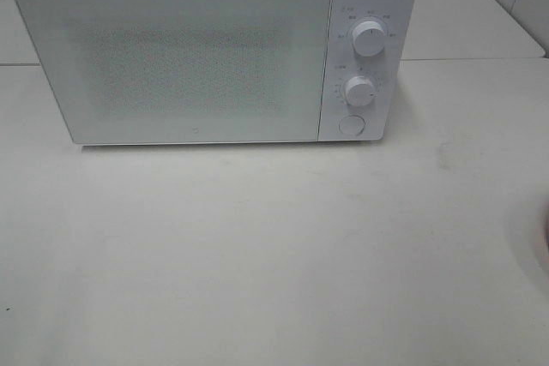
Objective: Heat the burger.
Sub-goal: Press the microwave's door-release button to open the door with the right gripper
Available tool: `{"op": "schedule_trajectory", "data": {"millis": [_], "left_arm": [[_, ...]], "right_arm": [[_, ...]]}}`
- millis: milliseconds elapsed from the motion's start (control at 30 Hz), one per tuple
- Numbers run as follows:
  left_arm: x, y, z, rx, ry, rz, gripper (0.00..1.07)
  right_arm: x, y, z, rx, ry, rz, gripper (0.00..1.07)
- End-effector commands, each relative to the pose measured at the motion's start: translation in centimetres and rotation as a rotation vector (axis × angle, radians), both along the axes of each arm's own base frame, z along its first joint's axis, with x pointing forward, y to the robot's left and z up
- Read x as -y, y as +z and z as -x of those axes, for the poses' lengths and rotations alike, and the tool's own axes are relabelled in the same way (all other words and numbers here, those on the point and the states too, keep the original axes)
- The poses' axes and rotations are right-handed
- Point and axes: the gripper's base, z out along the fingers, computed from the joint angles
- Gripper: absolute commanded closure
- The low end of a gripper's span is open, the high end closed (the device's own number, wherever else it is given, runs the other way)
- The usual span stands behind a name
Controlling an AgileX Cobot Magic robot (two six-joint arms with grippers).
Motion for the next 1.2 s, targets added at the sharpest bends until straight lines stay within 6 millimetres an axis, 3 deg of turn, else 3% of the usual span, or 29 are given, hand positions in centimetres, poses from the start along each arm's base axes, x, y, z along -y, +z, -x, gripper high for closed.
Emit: {"op": "schedule_trajectory", "data": {"millis": [33,667,1200], "left_arm": [[0.1,0.0,0.3,0.032,0.000,0.003,0.09],[0.1,0.0,0.3,0.032,0.000,0.003,0.09],[0.1,0.0,0.3,0.032,0.000,0.003,0.09]], "right_arm": [[-0.1,0.5,-0.6,0.002,-0.003,-0.004,0.32],[-0.8,1.7,-7.3,-0.026,0.016,0.006,0.32],[-1.4,1.0,-13.7,-0.033,0.036,0.009,0.32]]}}
